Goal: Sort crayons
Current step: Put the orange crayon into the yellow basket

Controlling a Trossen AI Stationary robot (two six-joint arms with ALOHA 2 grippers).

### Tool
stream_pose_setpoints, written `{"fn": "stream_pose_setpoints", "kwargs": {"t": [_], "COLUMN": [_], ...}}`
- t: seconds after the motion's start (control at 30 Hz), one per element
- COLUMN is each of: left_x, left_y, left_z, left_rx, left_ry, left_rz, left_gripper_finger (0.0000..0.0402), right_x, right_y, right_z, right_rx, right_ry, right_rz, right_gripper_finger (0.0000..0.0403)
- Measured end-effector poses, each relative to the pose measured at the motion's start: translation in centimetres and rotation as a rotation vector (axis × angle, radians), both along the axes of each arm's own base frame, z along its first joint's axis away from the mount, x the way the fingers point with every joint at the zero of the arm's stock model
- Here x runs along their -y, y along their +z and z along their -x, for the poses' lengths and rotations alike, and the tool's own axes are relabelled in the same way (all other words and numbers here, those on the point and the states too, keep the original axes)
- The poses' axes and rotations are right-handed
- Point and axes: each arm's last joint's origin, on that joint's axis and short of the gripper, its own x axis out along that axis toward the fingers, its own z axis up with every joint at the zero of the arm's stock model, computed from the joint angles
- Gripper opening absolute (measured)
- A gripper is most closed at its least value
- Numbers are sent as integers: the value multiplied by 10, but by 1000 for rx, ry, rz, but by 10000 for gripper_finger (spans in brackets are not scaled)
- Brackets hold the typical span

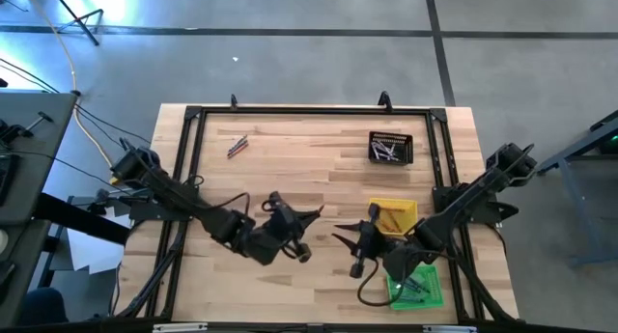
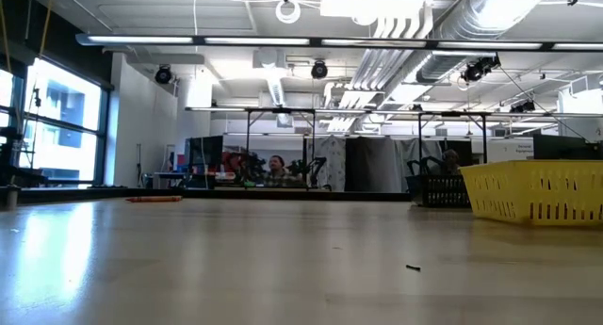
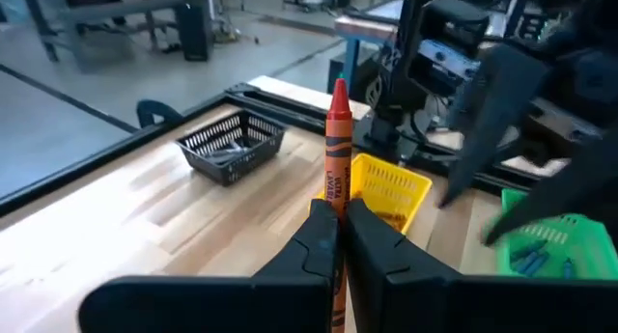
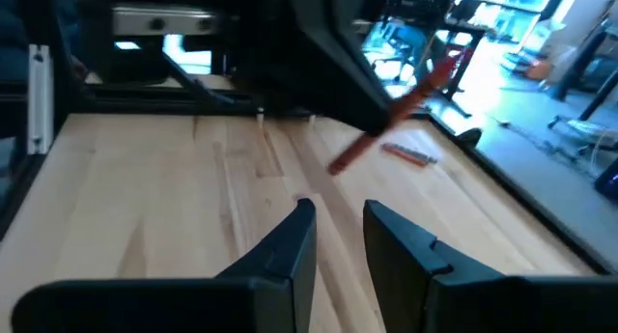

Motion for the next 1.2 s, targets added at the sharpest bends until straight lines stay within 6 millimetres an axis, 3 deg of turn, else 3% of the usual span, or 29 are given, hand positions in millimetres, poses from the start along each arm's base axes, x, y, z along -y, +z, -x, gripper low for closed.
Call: {"fn": "stream_pose_setpoints", "kwargs": {"t": [0.23,0.47,0.77,1.2], "left_x": [19,31,39,36], "left_y": [-3,-8,-10,-10], "left_z": [12,26,35,34], "left_rx": [28,45,43,37], "left_ry": [89,197,222,229], "left_rz": [-57,-119,-164,-171], "left_gripper_finger": [0,0,0,0], "right_x": [22,55,91,110], "right_y": [4,13,19,26], "right_z": [-17,-43,-61,-69], "right_rx": [4,42,84,149], "right_ry": [-23,135,284,440], "right_rz": [35,-18,-110,-187], "right_gripper_finger": [83,83,83,83]}}
